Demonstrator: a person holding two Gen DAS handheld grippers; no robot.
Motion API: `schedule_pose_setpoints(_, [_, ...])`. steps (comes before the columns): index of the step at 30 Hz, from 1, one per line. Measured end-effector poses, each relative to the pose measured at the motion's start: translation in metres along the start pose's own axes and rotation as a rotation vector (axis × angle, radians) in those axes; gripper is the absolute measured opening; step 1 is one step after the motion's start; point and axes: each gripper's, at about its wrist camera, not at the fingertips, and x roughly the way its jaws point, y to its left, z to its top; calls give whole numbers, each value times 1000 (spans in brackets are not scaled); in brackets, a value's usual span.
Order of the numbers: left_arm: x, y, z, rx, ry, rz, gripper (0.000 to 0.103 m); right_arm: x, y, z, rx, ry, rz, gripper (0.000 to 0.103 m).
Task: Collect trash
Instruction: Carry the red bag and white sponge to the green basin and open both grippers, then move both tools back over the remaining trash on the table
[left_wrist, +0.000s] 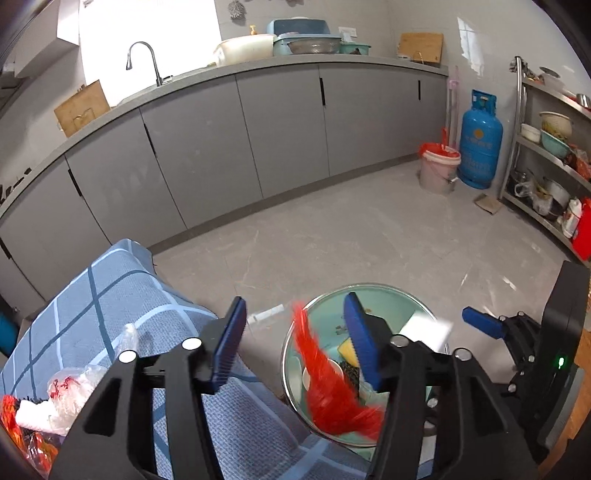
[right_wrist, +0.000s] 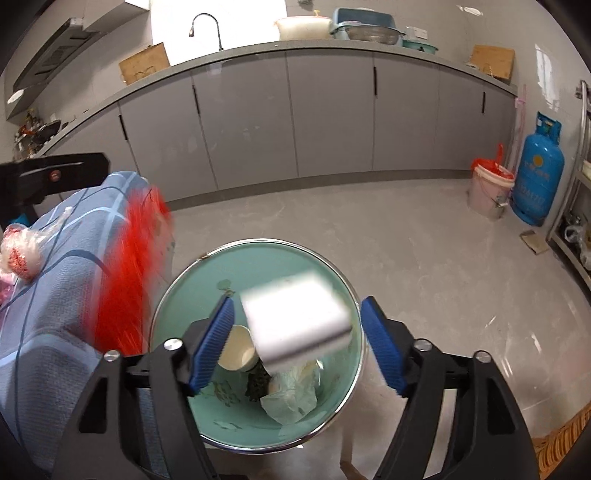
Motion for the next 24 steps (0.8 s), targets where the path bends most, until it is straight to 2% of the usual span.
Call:
schedule_pose_setpoints(2, [2,2,0,-2,5,12,69,0,-2,-2,8,2,-4,76])
schedule_pose_setpoints(6, [1,8,1,-13,12,30,70,-2,-2,-1,22,3,-7,79])
schedule_pose_setpoints(13, [-22,25,1,-22,-17,109,81,-14,7,-1,22,-3,-1,80])
schedule_pose_setpoints(24, [-78,77,-11,-81,-60,230,83,-31,62,6,-35,-13,91,80])
